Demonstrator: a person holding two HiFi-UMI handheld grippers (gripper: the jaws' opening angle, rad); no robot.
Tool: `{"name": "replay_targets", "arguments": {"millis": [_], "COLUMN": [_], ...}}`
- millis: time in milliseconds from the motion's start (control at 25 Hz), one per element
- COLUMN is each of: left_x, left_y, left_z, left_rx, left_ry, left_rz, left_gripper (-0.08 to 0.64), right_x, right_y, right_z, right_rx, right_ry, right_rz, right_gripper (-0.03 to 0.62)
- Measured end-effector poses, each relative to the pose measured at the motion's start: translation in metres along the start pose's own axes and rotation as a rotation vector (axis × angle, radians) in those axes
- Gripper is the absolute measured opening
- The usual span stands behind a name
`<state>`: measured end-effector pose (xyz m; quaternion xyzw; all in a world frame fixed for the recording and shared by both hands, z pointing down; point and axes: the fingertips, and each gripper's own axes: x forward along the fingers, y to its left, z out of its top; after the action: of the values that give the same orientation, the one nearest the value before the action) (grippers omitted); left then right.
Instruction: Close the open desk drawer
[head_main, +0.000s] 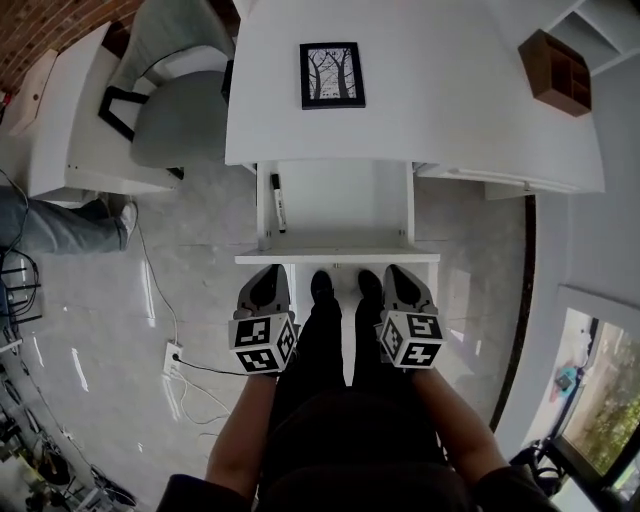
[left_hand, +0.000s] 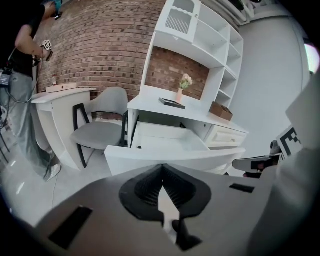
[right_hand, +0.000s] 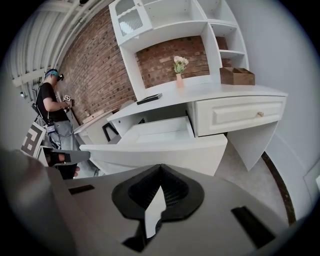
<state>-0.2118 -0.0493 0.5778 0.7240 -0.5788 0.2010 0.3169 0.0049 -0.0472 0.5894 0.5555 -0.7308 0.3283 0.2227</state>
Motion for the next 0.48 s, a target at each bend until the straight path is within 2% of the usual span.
{"name": "replay_targets", "arguments": {"millis": [200,480], "left_x": [0.009,0.03], "left_y": [0.002,0.005], "left_z": [0.006,0.026], "left_rx": [0.03,0.042], "left_ry": [0.01,-0.005], "left_rz": [-0.048,-0.05], "left_gripper": [0.009,0.009], "right_x": [0.012,0.034], "right_y": [0.004,0.0], "right_z": [0.01,0.033], "right_rx": [-0.02,-0.06], "right_ry": [-0.021,-0.059], "right_rz": [-0.04,-0.041], "right_gripper": [0.005,0.005]}}
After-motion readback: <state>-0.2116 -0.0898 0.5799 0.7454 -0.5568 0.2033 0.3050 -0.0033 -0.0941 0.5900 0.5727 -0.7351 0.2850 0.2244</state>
